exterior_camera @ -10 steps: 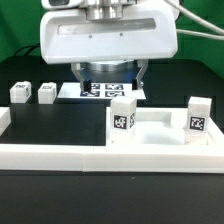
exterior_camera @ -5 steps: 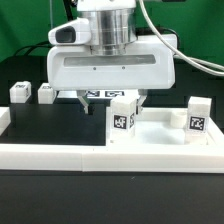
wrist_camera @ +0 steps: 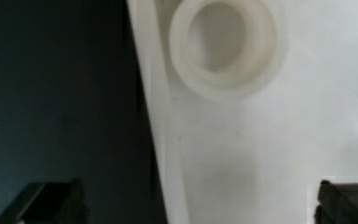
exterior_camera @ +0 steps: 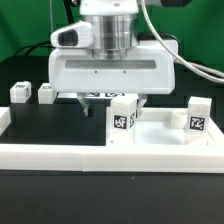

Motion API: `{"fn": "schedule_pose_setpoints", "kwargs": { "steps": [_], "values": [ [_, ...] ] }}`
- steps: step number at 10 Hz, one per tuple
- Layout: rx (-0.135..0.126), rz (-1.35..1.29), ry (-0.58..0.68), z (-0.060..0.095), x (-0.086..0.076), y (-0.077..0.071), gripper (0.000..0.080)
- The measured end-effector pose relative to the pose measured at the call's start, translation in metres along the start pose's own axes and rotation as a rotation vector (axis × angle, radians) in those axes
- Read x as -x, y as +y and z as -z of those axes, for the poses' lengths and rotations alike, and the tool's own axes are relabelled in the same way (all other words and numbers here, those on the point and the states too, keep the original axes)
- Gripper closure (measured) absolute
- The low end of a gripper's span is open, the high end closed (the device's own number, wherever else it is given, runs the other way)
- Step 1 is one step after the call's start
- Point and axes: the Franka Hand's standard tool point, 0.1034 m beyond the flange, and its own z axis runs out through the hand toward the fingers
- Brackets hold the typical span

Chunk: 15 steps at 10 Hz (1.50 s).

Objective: Assemble square table

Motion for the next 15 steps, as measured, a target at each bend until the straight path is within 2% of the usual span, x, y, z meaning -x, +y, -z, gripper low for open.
{"fn": "schedule_pose_setpoints", "kwargs": {
  "steps": [2, 3, 4, 5, 6, 7, 8, 10, 15],
  "values": [
    [0.014, -0.005, -0.014, -0.0128, 0.001, 0.0017, 0.015],
    [0.013, -0.007, -0.012, -0.0119, 0.0002, 0.0023, 0.0197],
    [0.014, -0.007, -0.013, -0.0124, 0.0005, 0.0026, 0.0197],
    [0.014, -0.007, -0.013, -0.0126, 0.0007, 0.0027, 0.0374],
    [0.014, -0.007, -0.013, -0.0127, 0.0007, 0.0029, 0.0374],
    [0.014, -0.008, -0.013, -0.0128, 0.0007, 0.0031, 0.0556],
    [0.014, -0.008, -0.014, -0.0129, 0.0007, 0.0035, 0.0702],
    [0.016, 0.008, -0.016, -0.0131, 0.0014, 0.0037, 0.0728],
    [0.016, 0.013, -0.016, -0.0131, 0.0014, 0.0038, 0.0728]
  ]
}}
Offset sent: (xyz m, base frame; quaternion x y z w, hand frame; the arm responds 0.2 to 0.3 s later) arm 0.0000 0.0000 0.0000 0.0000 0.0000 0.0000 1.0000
